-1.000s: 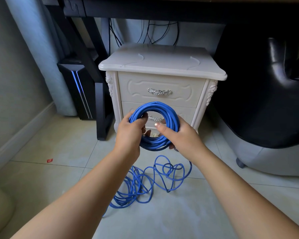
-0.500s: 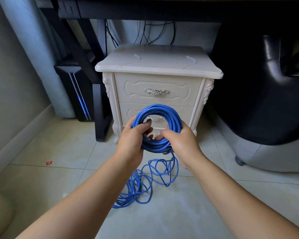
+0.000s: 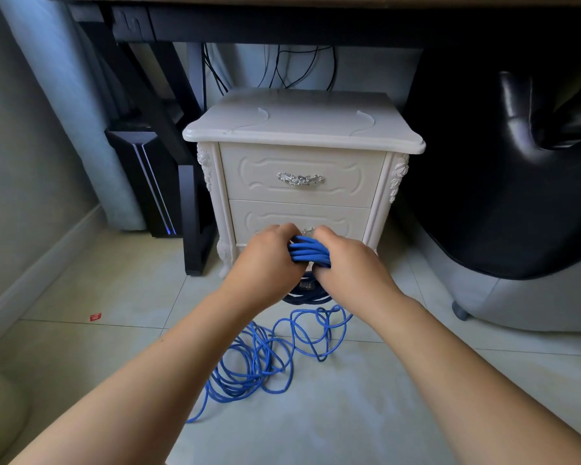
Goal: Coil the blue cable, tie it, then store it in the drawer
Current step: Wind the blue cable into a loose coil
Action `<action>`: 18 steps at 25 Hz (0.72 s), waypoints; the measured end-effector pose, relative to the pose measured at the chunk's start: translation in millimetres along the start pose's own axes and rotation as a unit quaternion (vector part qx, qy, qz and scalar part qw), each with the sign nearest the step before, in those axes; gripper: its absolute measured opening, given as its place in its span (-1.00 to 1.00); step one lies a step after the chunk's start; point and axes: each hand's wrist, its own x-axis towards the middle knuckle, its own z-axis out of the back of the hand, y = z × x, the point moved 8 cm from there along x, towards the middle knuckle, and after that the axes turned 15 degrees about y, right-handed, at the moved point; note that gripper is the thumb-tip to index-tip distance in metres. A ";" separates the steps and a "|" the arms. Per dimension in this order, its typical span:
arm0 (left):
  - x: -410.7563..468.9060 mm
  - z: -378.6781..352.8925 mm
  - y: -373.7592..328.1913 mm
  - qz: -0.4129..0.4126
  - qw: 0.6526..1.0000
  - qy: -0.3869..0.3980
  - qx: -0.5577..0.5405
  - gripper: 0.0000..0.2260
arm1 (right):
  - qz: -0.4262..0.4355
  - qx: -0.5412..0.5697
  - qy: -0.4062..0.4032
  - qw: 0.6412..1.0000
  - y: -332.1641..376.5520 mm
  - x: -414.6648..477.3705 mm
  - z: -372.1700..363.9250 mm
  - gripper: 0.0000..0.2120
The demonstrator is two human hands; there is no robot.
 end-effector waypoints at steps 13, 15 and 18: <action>-23.0 1.9 25.3 0.075 0.838 -0.109 -0.529 -0.88 | -0.048 0.323 -0.007 0.945 -20.6 -13.9 -1.0 -0.74; -21.7 -9.7 31.4 0.100 0.787 -0.113 -0.598 -0.88 | -0.050 0.344 -0.014 0.938 -21.8 -11.9 -9.0 -0.69; -19.1 -17.7 36.0 0.118 0.731 -0.125 -0.660 -0.87 | -0.052 0.406 -0.037 0.912 -20.1 -6.0 -13.2 -0.66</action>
